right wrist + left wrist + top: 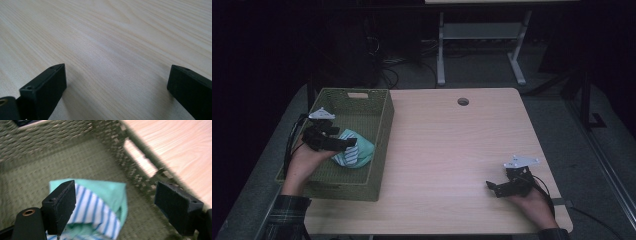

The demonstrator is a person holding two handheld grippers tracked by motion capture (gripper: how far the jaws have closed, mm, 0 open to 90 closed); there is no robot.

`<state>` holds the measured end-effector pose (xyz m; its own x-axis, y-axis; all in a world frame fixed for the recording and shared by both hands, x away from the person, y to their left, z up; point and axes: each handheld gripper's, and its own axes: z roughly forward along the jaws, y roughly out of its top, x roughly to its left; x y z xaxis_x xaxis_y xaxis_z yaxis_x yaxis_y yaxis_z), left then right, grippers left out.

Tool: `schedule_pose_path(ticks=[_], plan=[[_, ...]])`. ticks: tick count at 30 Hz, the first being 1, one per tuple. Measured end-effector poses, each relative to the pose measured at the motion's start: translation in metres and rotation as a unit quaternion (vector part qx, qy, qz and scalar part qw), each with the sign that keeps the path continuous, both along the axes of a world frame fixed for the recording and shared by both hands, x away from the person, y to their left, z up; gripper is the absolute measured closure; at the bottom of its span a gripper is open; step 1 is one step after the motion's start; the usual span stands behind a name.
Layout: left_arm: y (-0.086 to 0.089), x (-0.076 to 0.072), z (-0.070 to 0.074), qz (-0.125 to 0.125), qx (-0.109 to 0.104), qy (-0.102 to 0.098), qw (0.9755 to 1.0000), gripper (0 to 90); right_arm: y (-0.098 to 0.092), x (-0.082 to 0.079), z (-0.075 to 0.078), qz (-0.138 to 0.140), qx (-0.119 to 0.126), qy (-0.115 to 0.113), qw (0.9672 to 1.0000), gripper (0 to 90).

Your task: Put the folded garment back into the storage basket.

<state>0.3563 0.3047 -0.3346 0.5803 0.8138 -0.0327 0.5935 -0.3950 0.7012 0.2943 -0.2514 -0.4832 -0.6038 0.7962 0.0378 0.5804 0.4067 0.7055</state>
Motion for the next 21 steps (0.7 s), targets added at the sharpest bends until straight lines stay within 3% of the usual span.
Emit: schedule_pose_path(ticks=[11, 21], plan=[[-0.044, -0.006, 0.011, -0.042, -0.013, -0.016, 0.9989, 17.1, 0.0, 0.0, 0.0, 0.0, 0.0, 0.0, 1.0, 2.1], [-0.093, -0.012, 0.009, -0.086, -0.029, -0.027, 0.9955, 17.1, 0.0, 0.0, 0.0, 0.001, 0.0, -0.001, 1.0, 2.1]])
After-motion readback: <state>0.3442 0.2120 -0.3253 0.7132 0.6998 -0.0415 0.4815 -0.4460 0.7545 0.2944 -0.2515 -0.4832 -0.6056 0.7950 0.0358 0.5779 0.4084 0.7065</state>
